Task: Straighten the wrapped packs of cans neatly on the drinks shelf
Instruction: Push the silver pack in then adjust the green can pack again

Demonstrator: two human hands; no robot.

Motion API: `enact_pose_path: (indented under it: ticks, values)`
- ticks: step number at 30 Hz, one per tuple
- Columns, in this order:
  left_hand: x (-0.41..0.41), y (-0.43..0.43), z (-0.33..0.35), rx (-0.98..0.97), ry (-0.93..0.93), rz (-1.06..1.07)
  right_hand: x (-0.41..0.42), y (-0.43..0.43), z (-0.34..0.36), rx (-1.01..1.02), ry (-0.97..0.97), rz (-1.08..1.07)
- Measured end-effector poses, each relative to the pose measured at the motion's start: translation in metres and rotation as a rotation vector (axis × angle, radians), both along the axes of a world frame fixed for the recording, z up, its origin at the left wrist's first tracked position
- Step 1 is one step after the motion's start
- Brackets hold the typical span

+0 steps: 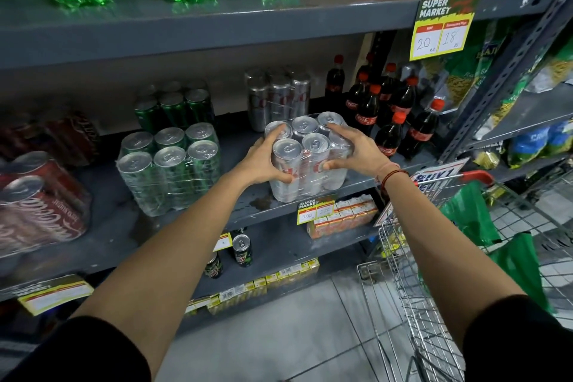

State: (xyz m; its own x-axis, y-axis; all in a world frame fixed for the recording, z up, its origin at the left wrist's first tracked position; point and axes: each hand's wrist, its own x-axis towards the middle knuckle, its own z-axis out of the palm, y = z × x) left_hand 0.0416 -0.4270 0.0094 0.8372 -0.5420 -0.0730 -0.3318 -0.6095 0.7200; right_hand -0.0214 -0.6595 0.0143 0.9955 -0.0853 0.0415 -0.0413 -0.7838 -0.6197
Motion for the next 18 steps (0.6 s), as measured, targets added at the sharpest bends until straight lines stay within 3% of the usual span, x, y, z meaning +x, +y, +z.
enact_pose_path:
  ticks: [3, 7, 10, 13, 18]
  values:
    - [-0.01, 0.01, 0.006, -0.032, -0.039, -0.02, -0.008, 0.014, 0.005, 0.065, -0.011, -0.062]
    - [-0.017, 0.058, 0.03, -0.185, -0.324, 0.102, -0.014, 0.062, 0.023, 0.133, -0.376, -0.156]
    - [-0.009, 0.111, 0.047, -0.124, -0.414, 0.256, -0.002, 0.118, 0.037, 0.141, -0.509, -0.07]
    - [0.004, 0.165, 0.052, 0.013, -0.413, 0.375, 0.019, 0.176, 0.039, 0.124, -0.38, 0.061]
    - [0.018, 0.219, 0.028, 0.093, -0.133, 0.414, 0.053, 0.229, 0.012, 0.093, 0.04, 0.233]
